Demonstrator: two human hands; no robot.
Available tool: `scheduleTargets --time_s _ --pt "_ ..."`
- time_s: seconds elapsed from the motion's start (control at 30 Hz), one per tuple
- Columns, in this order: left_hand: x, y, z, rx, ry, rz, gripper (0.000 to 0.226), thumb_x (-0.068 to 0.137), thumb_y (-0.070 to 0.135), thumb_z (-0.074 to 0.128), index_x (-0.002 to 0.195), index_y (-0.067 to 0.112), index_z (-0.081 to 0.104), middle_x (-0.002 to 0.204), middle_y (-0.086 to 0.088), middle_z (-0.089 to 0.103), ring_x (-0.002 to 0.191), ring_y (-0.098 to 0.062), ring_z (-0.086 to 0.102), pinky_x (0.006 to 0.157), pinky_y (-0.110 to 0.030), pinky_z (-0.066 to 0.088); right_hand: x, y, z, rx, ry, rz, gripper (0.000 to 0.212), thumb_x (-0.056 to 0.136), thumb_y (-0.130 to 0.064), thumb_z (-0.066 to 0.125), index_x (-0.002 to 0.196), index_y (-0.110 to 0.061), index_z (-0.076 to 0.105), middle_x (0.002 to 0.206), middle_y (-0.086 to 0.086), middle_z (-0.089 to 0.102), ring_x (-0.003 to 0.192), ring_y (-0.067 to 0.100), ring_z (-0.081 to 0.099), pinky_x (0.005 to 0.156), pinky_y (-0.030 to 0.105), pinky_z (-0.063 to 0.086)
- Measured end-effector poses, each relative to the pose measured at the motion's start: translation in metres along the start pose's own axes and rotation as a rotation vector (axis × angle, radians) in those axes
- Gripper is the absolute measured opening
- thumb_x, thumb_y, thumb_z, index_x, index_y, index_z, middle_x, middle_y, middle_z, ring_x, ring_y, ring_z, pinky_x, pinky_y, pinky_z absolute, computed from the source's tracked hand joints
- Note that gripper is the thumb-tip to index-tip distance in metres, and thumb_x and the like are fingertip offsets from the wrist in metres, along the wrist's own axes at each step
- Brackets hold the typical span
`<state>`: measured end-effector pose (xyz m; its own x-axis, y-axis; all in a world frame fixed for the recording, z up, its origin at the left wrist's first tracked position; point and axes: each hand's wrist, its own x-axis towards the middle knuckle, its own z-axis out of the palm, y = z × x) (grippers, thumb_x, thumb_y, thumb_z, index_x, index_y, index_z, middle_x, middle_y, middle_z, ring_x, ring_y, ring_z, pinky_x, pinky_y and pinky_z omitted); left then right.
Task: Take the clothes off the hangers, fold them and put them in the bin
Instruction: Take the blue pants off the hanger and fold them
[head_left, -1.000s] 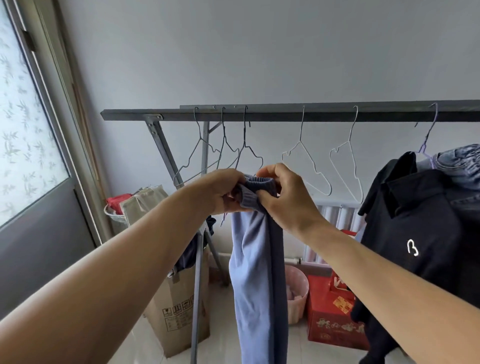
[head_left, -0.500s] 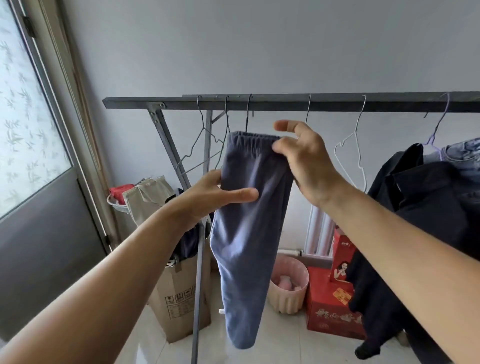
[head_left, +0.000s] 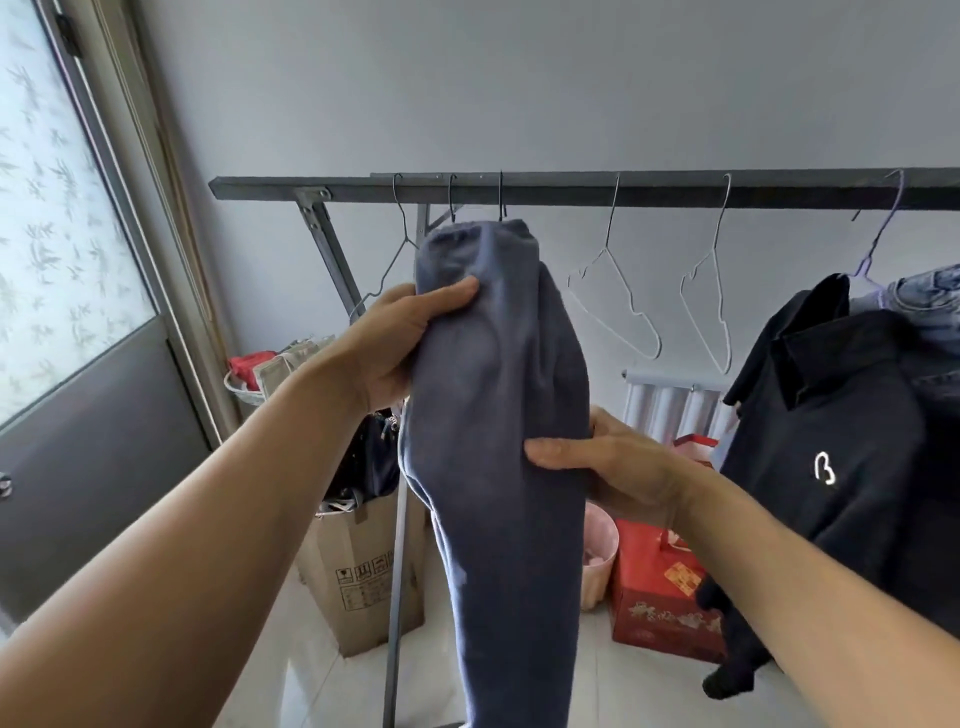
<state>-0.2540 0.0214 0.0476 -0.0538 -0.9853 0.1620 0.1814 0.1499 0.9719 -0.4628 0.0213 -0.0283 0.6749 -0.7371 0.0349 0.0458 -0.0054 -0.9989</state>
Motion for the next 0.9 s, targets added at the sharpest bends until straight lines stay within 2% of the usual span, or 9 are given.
scheduleTargets --time_s 0.07,0.2,0.33,0.43,0.53,0.6,0.7,0.8,0.9 --pt "-0.007 -0.008 -0.003 -0.082 0.012 -0.068 0.033 0.088 0.035 0.063 0.105 0.007 0.068 0.093 -0.01 0.074 0.086 -0.022 0.07 0.072 -0.029 0.059 -0.006 -0.004 0.004 -0.002 -0.01 -0.02 0.023 0.079 -0.013 0.067 0.1 -0.011 0.075 0.107 0.008 0.073 0.102 0.023 0.069 0.088 0.034 0.056" --pt "-0.033 -0.035 -0.005 -0.314 -0.023 -0.142 0.08 0.09 0.07 0.036 0.082 0.002 0.077 0.08 -0.011 0.072 0.076 -0.023 0.071 0.068 -0.028 0.059 -0.011 -0.013 0.005 0.004 0.071 -0.046 0.022 0.08 -0.012 0.074 0.1 -0.005 0.073 0.101 0.01 0.073 0.096 0.024 0.069 0.093 0.042 0.052" --pt "-0.059 -0.066 0.005 -0.459 -0.111 -0.208 0.101 0.075 0.086 0.03 0.109 0.001 0.074 0.124 -0.021 0.066 0.114 -0.033 0.065 0.099 -0.048 0.051 -0.002 -0.017 0.004 0.071 0.179 -0.067 0.014 0.091 -0.008 0.062 0.103 -0.006 0.07 0.096 0.008 0.074 0.089 0.019 0.071 0.078 0.03 0.058" --pt "-0.079 -0.087 0.02 -0.304 -0.08 -0.253 0.085 0.075 0.078 0.038 0.118 0.013 0.072 0.126 -0.012 0.067 0.116 -0.027 0.064 0.093 -0.045 0.054 0.006 -0.018 0.002 0.081 0.206 -0.019 0.012 0.093 -0.005 0.06 0.102 -0.004 0.067 0.097 0.01 0.072 0.09 0.021 0.069 0.082 0.031 0.058" --pt "-0.089 -0.102 0.02 0.066 0.059 -0.246 0.043 0.084 0.044 0.063 0.111 0.012 0.071 0.11 -0.006 0.074 0.103 -0.021 0.068 0.086 -0.035 0.053 0.006 -0.018 0.001 0.038 0.203 0.02 0.01 0.091 0.002 0.059 0.096 -0.002 0.067 0.094 0.014 0.071 0.09 0.026 0.068 0.087 0.036 0.055" --pt "-0.09 -0.104 0.019 0.17 0.124 -0.226 0.023 0.091 0.025 0.066 0.106 0.009 0.071 0.102 -0.005 0.076 0.096 -0.018 0.069 0.08 -0.032 0.054 0.003 -0.014 -0.001 0.053 0.18 0.015 0.011 0.089 0.004 0.06 0.093 -0.002 0.068 0.089 0.014 0.072 0.086 0.025 0.069 0.081 0.034 0.057" --pt "-0.083 -0.095 0.023 0.126 0.203 -0.16 0.012 0.093 0.016 0.063 0.099 0.009 0.071 0.089 -0.006 0.074 0.079 -0.014 0.069 0.067 -0.026 0.056 -0.005 -0.005 -0.004 0.054 0.109 0.054 0.009 0.088 -0.006 0.065 0.097 -0.003 0.067 0.087 0.011 0.072 0.084 0.022 0.068 0.072 0.031 0.056" --pt "-0.072 -0.085 0.025 0.046 0.292 -0.13 0.015 0.095 0.011 0.061 0.1 -0.001 0.067 0.091 -0.014 0.071 0.077 -0.018 0.07 0.071 -0.029 0.059 -0.011 0.003 -0.004 -0.078 0.025 0.138 0.017 0.087 -0.01 0.066 0.104 -0.007 0.068 0.094 0.008 0.072 0.087 0.019 0.069 0.074 0.031 0.056" --pt "-0.069 -0.076 0.021 -0.053 0.277 -0.131 0.013 0.094 0.008 0.061 0.102 -0.001 0.065 0.091 -0.015 0.071 0.076 -0.02 0.071 0.071 -0.031 0.06 -0.007 0.005 0.002 -0.129 0.103 0.117 0.017 0.089 -0.006 0.063 0.105 -0.009 0.07 0.093 0.005 0.074 0.087 0.019 0.068 0.078 0.032 0.054"
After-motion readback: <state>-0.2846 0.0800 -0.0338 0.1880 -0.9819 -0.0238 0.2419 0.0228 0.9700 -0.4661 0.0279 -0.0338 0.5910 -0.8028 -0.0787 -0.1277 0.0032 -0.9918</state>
